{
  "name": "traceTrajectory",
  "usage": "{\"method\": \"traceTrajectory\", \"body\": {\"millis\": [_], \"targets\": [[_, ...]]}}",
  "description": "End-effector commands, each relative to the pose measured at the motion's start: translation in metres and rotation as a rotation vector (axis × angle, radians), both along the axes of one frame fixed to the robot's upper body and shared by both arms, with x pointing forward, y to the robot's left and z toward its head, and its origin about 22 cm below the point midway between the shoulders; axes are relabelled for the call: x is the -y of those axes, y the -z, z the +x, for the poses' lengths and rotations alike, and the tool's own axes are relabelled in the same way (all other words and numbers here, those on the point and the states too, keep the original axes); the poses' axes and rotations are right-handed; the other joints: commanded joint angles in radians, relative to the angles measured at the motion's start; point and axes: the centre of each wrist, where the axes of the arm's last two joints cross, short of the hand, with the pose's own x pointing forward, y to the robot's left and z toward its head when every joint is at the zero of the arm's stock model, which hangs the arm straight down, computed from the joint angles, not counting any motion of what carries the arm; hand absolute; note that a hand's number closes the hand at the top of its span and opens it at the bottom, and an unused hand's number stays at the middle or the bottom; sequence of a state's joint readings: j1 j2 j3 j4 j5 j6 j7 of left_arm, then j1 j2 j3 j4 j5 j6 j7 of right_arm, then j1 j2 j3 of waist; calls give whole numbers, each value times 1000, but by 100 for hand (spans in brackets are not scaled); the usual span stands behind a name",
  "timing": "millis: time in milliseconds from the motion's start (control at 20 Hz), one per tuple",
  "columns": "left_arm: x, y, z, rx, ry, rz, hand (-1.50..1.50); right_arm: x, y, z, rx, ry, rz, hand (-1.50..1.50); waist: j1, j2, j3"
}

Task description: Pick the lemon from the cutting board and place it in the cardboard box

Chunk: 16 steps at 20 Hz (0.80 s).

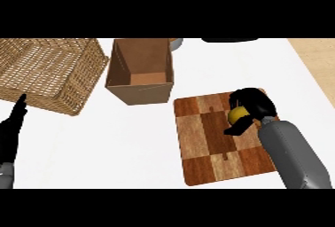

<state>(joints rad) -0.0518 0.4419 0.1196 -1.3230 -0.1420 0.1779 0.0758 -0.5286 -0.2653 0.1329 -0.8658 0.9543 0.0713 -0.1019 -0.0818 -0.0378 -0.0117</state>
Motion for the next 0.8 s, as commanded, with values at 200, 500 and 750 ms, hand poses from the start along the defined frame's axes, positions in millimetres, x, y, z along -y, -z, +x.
{"method": "traceTrajectory", "body": {"millis": [200,500,750], "targets": [[-12,7,-14,-26,-59,10,0,-31,-1,-14,152,584,-35,150,-44,-23,-1],[-8,4,-12,-15,-24,-7,0,-118,-66,-22,502,603,-11,150,-6,-18,3],[10,3,0,3,31,-4,0,-184,-124,-57,587,608,-40,150,44,6,7]]}}
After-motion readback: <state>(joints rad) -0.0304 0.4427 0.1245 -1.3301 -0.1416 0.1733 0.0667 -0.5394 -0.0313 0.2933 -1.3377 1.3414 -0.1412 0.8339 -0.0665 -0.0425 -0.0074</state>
